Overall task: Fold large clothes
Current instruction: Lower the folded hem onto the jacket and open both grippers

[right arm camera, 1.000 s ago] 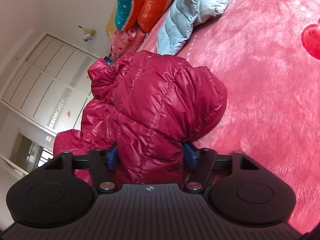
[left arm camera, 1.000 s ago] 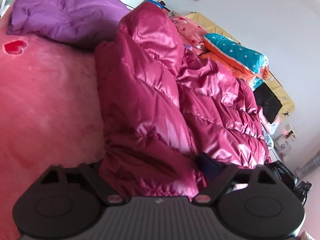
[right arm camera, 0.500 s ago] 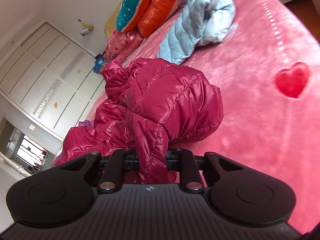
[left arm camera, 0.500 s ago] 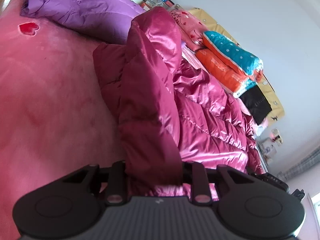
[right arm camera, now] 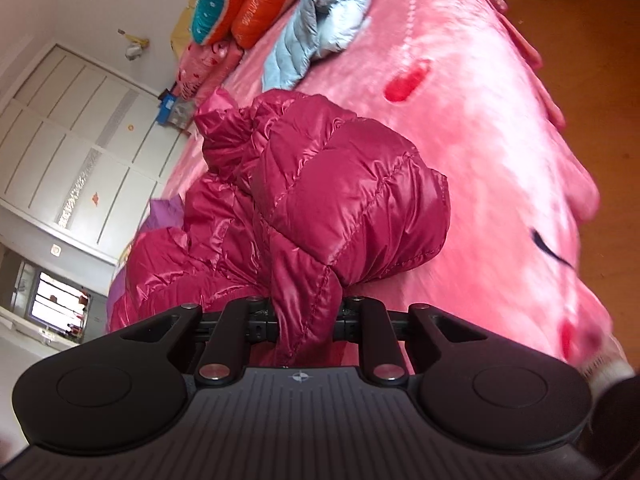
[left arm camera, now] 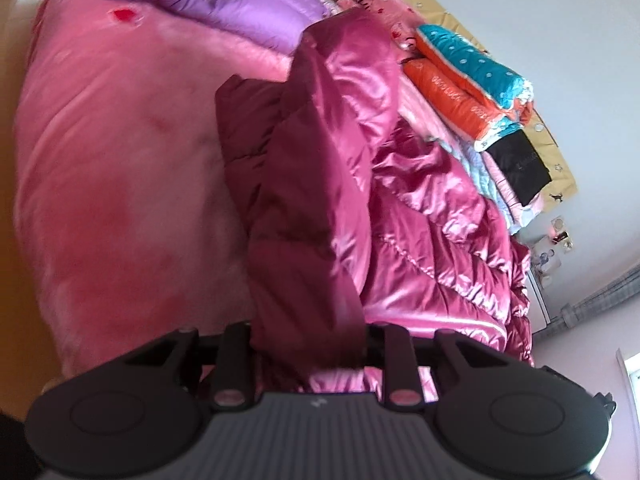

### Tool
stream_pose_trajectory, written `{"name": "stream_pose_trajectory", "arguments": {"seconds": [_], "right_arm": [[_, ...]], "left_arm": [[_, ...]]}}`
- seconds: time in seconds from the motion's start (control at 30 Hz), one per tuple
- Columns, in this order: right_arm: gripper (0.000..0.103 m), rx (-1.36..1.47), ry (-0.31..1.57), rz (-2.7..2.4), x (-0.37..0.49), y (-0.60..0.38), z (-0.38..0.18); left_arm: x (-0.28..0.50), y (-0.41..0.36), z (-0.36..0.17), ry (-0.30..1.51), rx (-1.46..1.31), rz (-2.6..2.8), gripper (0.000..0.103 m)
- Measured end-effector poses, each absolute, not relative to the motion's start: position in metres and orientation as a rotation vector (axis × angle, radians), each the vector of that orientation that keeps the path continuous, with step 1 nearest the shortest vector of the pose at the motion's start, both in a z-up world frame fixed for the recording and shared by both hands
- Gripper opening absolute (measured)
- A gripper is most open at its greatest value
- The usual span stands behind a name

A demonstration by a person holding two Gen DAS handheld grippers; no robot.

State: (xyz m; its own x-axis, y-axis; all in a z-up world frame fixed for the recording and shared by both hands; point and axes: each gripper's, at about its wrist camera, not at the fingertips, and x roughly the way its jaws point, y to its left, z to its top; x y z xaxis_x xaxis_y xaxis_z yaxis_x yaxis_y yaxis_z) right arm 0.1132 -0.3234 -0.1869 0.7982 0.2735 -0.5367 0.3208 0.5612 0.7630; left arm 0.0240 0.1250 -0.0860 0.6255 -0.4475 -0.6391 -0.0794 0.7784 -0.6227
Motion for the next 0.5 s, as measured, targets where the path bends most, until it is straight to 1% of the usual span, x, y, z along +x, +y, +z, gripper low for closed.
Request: {"name": "stream_pose_trajectory", "arguments": {"seconds": [0.1,0.13,0.17,0.2,0.23,0.27,0.3,0.33,0.37,0.4,0.43,0.5], "right_arm": [[0.031,0.975,0.692,-0.04,0.114,-0.322,-0.186],[0.04,0.973,0.698,-0.048,0.114,-0.323,-0.186],[0.05,0.962,0.702,-0.065,0.115,-0.324,-0.184],[0.055,0.945,0.698,-0.082,0.113,-0.326,-0.182],[0.064,0.93,0.69,-0.094,0.106,-0.327,-0.179],[0.066,0.919,0.682,-0.103,0.103,-0.329,-0.176],[0.066,0.907,0.673,-0.11,0.1,-0.33,-0.172],[0.07,0.893,0.661,-0.125,0.096,-0.333,-0.17],[0.077,0.886,0.644,-0.143,0.092,-0.337,-0.168],[0.08,0.889,0.625,-0.152,0.087,-0.339,-0.165],[0.082,0.897,0.602,-0.157,0.086,-0.344,-0.163],[0.083,0.897,0.543,-0.159,0.081,-0.35,-0.155]], "left_arm": [[0.025,0.124,-0.088,0.89,-0.654,-0.21,0.034],[0.025,0.122,-0.086,0.887,-0.638,-0.202,0.037],[0.024,0.12,-0.083,0.883,-0.62,-0.194,0.039],[0.022,0.117,-0.078,0.872,-0.599,-0.187,0.039],[0.02,0.115,-0.073,0.858,-0.573,-0.177,0.039],[0.018,0.113,-0.068,0.844,-0.547,-0.171,0.042],[0.016,0.114,-0.063,0.834,-0.528,-0.163,0.043],[0.012,0.115,-0.059,0.825,-0.518,-0.157,0.045],[0.008,0.117,-0.054,0.813,-0.51,-0.147,0.048],[0.005,0.119,-0.05,0.797,-0.501,-0.131,0.049],[0.0,0.121,-0.043,0.781,-0.489,-0.115,0.049],[-0.014,0.127,-0.029,0.735,-0.472,-0.105,0.049]]}}
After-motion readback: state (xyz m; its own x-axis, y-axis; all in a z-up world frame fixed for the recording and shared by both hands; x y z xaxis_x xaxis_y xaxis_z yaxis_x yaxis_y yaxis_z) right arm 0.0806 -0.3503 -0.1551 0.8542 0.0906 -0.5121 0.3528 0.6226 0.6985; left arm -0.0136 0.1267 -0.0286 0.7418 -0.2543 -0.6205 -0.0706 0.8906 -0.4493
